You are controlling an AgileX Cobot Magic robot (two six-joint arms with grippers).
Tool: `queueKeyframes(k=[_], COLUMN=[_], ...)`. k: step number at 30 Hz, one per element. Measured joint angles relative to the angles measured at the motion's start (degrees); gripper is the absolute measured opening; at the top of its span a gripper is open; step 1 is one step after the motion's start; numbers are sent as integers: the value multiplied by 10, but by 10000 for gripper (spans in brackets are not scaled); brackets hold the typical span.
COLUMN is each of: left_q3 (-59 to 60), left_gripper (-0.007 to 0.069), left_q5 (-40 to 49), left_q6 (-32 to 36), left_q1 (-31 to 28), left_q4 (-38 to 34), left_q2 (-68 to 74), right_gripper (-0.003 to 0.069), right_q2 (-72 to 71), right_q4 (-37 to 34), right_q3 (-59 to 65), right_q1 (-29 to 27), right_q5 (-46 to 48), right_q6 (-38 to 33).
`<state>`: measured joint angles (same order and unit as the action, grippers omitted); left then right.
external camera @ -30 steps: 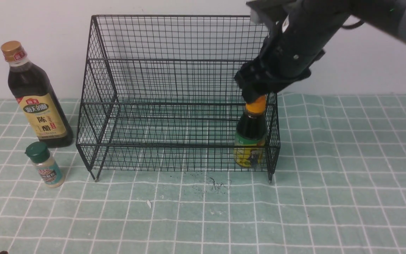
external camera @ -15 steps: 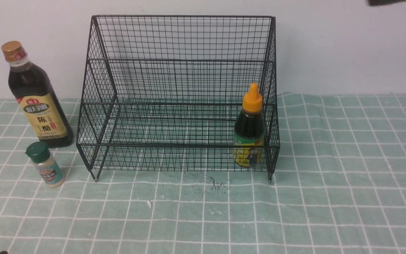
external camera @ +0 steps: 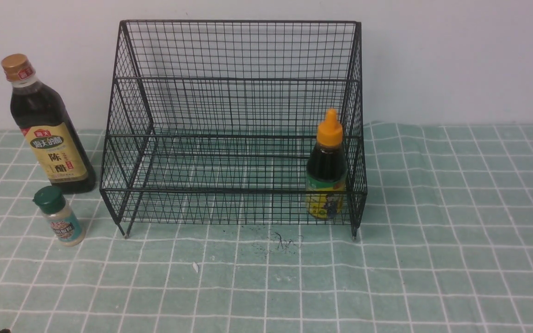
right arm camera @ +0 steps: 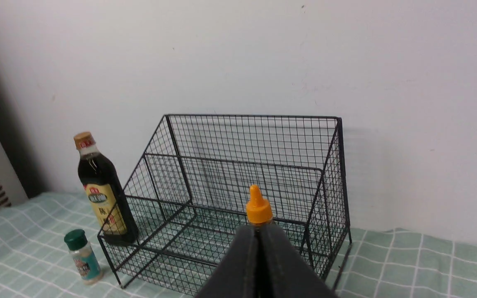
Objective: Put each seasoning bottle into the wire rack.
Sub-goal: Use the left arm to grab the condiment bottle closest to it
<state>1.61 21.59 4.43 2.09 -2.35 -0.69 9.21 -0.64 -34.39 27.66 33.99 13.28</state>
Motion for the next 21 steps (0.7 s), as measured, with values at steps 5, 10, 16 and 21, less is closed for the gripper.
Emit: queueKeyframes(k=[5,10,16,21], left_q3=[0,0,0,0], left_gripper=[-6,-6,-6,-6], left_q5=[0,0,0,0], left_q6=[0,0,0,0], left_q1=[0,0,0,0], left_q4=[0,0,0,0], left_q2=[0,0,0,0], right_gripper=[-13,-13,-13,-13], right_q2=[-92,-99,-99,-99], right_q4=[-12,-1,62,107], right_q3=[125,166,193,233], right_q1=[0,0,0,-71], right_q5=[-74,-91,-105,-109], right_q6=[13,11,11,11])
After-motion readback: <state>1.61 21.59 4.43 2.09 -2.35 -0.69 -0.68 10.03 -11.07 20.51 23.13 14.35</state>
